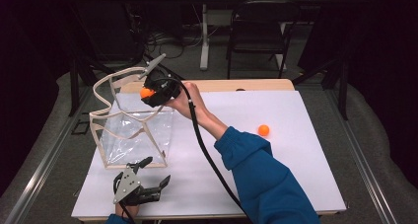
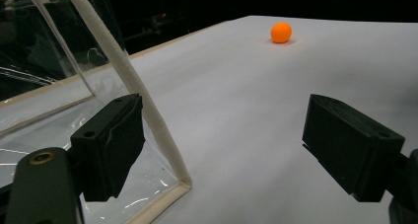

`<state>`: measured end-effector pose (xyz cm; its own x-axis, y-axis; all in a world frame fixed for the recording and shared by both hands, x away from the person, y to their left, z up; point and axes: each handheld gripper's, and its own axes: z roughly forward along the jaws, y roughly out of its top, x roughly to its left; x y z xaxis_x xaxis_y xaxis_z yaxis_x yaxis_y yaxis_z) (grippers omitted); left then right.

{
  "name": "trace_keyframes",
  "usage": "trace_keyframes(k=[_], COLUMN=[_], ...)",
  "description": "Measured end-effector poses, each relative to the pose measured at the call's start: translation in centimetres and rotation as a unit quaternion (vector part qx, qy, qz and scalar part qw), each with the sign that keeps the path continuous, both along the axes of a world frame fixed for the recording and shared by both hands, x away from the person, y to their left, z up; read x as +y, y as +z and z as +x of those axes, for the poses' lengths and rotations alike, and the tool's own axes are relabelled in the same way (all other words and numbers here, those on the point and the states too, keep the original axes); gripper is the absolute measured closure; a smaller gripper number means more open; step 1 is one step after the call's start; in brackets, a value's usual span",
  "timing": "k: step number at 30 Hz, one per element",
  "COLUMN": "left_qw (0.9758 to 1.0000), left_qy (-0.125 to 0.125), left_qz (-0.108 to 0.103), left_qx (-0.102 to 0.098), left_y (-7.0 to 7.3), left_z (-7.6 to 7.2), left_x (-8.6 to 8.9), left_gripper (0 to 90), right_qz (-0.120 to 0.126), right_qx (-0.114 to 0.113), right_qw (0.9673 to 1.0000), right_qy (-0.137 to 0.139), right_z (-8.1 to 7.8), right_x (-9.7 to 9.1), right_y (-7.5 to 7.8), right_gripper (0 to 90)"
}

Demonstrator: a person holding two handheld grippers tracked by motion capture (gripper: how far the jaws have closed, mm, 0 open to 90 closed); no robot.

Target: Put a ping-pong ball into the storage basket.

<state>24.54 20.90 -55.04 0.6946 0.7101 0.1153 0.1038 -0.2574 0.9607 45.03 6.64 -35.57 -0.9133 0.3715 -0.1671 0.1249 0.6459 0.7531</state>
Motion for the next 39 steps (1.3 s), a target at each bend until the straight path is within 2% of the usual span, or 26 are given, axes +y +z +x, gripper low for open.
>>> trace_keyframes(k=[8,21,24,26,39], left_qw=[1.0,1.0,1.0,1.0,1.0], left_qy=[-0.002,-0.001,-0.002,0.0,-0.002], left_qz=[0.0,0.0,0.002,0.0,0.0], left_qx=[0.001,0.001,-0.001,-0.001,0.0], left_y=[0.0,0.0,0.0,0.0,0.0], left_z=[0.0,0.0,0.0,0.0,0.0], left_x=[-0.1,-0.1,0.0,0.0,-0.1], left_gripper=[16.0,16.0,16.0,16.0,16.0], right_qz=[-0.019,-0.032,-0.042,-0.038,-0.056], right_qx=[0.002,0.013,0.005,0.009,0.009], right_qw=[0.9998,0.9994,0.9991,0.9992,0.9983], right_qy=[0.0,-0.002,-0.006,-0.008,-0.009], right_z=[0.0,0.1,0.1,0.2,0.2], right_x=[0.3,0.4,0.5,0.4,0.6], right_y=[-0.3,-0.8,-0.9,-0.9,-1.2], right_gripper=[50.4,50.2,50.1,50.1,50.1])
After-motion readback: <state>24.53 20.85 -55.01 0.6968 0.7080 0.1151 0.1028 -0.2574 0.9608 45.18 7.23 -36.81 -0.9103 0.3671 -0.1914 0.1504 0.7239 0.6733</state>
